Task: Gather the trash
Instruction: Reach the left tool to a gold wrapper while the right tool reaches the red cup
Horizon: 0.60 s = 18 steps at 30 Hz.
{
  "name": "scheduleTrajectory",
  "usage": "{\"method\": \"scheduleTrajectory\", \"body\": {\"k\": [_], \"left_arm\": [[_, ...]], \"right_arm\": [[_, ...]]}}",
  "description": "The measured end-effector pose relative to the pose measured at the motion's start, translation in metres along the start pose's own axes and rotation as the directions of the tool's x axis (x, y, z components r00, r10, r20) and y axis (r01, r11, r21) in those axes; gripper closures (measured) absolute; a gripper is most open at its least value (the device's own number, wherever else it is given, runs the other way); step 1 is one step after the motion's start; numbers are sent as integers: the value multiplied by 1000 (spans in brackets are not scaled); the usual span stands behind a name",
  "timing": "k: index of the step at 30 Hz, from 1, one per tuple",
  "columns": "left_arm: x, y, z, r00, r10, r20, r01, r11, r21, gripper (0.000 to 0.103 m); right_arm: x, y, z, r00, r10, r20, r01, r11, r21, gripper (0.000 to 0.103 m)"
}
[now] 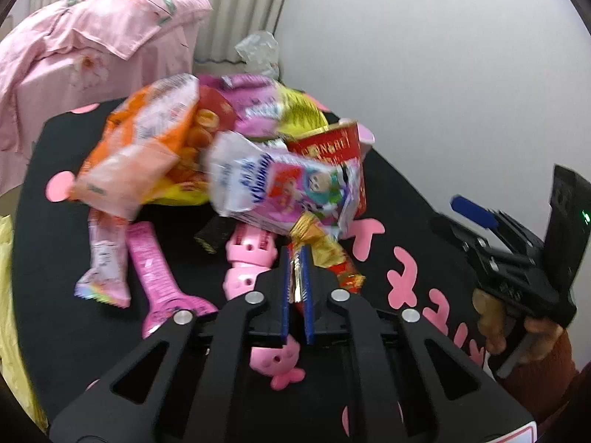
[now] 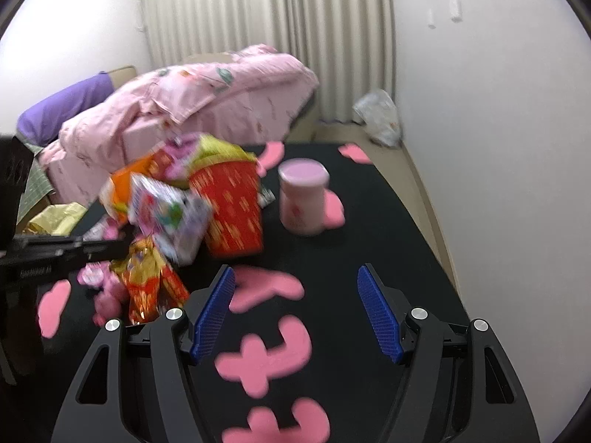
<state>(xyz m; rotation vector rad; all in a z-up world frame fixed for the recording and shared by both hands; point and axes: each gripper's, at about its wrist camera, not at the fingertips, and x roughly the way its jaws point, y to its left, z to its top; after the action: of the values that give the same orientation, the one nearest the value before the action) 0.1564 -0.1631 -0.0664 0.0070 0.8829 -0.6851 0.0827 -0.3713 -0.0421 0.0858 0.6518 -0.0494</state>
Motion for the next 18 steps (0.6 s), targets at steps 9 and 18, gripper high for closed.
{"method": "scheduleTrajectory", "body": {"k": [9,18], "left_arm": [[-50,22,0,994,22,104,-17,999,-40,99],[-45,34,-16,996,-5,86,12,996,-86,72]], "right_arm": [[45,36,60,993,120,-6,-120,986,-115,37],[105,56,57,983,94,-158,-114,986,-120,46]]}}
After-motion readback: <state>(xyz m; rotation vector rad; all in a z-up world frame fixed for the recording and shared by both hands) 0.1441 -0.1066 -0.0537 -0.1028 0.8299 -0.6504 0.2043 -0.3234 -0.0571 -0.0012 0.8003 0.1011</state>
